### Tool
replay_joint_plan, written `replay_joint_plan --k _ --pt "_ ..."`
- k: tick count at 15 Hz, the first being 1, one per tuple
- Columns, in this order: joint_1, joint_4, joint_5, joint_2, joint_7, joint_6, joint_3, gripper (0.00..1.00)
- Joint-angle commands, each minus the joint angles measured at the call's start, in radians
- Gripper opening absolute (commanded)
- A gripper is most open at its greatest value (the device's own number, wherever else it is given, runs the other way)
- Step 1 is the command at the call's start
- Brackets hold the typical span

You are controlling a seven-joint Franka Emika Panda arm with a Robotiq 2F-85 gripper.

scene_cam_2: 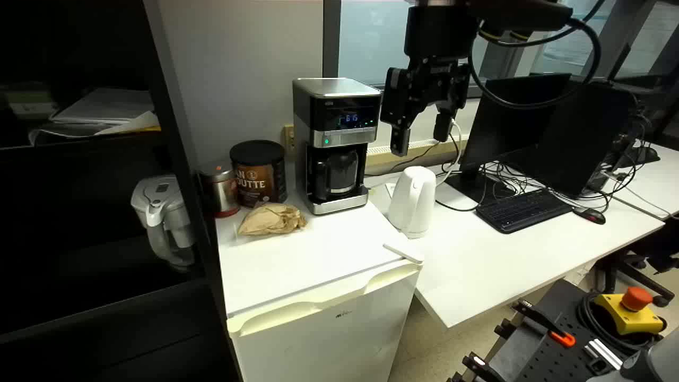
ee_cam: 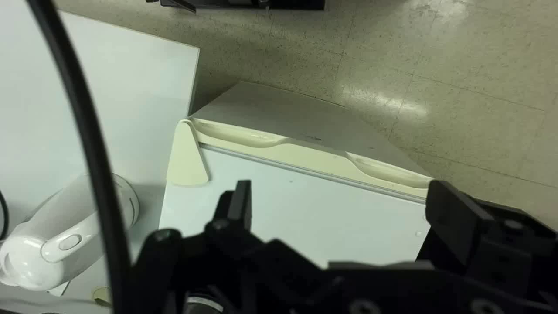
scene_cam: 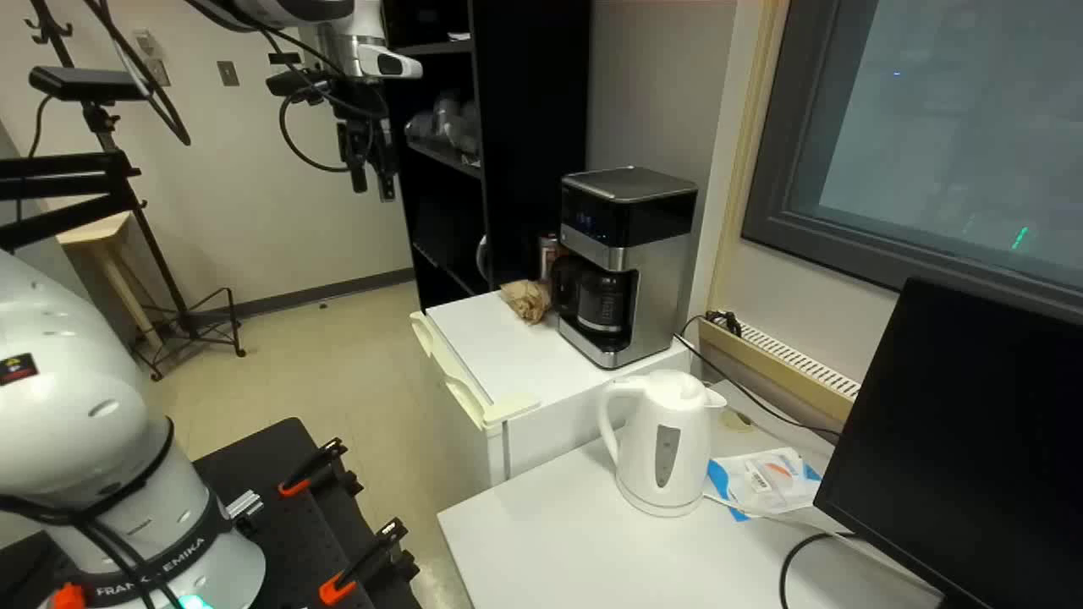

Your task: Press a button on the right side of the coffee machine

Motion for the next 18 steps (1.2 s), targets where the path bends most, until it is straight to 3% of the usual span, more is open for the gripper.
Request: replay_joint_plan --k 1,9,18 --pt "0.012 0.003 -0.004 0.002 0.004 -0.002 -0.010 1.00" --pt "0.012 0.003 -0.004 0.005 -0.007 -0.005 -0.013 1.00" --pt "0.027 -0.030 -0.200 0.047 -0.418 -0.018 -0.067 1.00"
